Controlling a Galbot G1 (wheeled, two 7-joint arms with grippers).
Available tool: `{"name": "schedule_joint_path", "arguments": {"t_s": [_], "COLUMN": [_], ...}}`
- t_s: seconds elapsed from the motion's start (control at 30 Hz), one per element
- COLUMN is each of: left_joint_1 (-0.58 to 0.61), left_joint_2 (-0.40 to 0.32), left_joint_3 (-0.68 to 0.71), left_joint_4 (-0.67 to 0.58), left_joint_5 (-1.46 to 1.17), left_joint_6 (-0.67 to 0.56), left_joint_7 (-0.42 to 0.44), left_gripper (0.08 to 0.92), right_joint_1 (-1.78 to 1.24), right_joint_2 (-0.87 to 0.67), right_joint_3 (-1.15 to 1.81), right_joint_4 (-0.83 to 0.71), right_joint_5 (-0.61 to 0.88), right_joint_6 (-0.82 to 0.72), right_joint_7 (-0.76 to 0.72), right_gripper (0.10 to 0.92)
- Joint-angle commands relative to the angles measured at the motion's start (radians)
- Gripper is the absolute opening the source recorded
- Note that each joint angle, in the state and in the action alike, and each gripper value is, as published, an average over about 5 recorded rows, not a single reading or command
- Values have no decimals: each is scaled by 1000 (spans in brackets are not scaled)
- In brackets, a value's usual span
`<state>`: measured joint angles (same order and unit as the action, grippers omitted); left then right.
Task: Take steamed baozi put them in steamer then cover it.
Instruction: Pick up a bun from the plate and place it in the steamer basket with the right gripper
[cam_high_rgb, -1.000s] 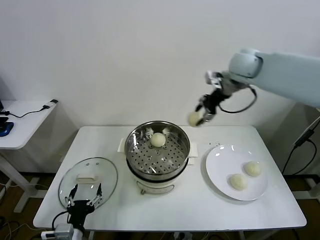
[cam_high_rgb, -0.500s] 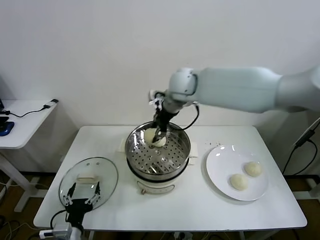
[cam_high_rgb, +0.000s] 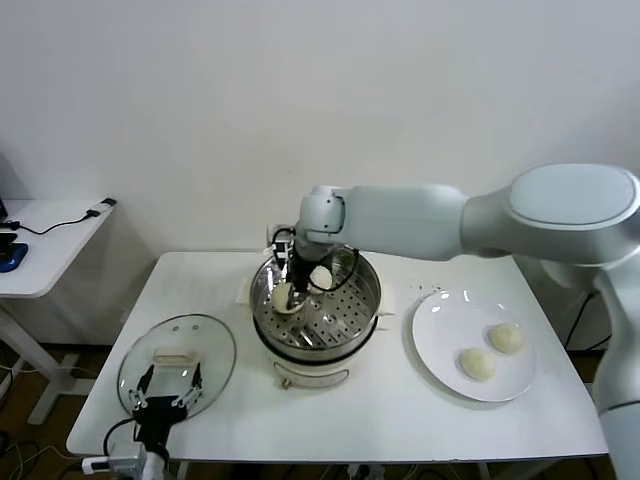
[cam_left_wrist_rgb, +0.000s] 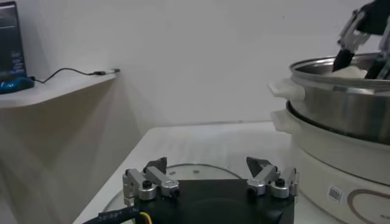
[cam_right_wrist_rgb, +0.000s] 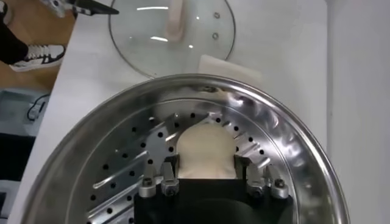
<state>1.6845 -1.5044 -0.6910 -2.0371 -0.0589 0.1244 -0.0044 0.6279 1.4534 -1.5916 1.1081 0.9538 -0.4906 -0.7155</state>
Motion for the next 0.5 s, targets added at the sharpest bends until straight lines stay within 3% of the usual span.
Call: {"name": "schedule_joint_path", "arguments": {"t_s": [0.03, 0.23, 0.5], "left_joint_1": [2, 6, 13], "left_joint_2": [2, 2, 3], "left_joint_3": [3, 5, 4], "left_joint_4": [-1, -8, -21], "left_joint_5": [0, 2, 4], "left_joint_6": [-1, -1, 1], "left_joint_7": [0, 0, 1], "left_gripper": [823, 823, 823], "right_joint_1": [-41, -6, 200], "right_joint_2": [38, -3, -181], "right_joint_3": [6, 32, 18], "right_joint_4": [-46, -15, 64], "right_joint_5": [-15, -48, -105], "right_joint_6": [17, 73, 192], "right_joint_7": [1, -51, -219], "right_gripper": [683, 812, 823]}}
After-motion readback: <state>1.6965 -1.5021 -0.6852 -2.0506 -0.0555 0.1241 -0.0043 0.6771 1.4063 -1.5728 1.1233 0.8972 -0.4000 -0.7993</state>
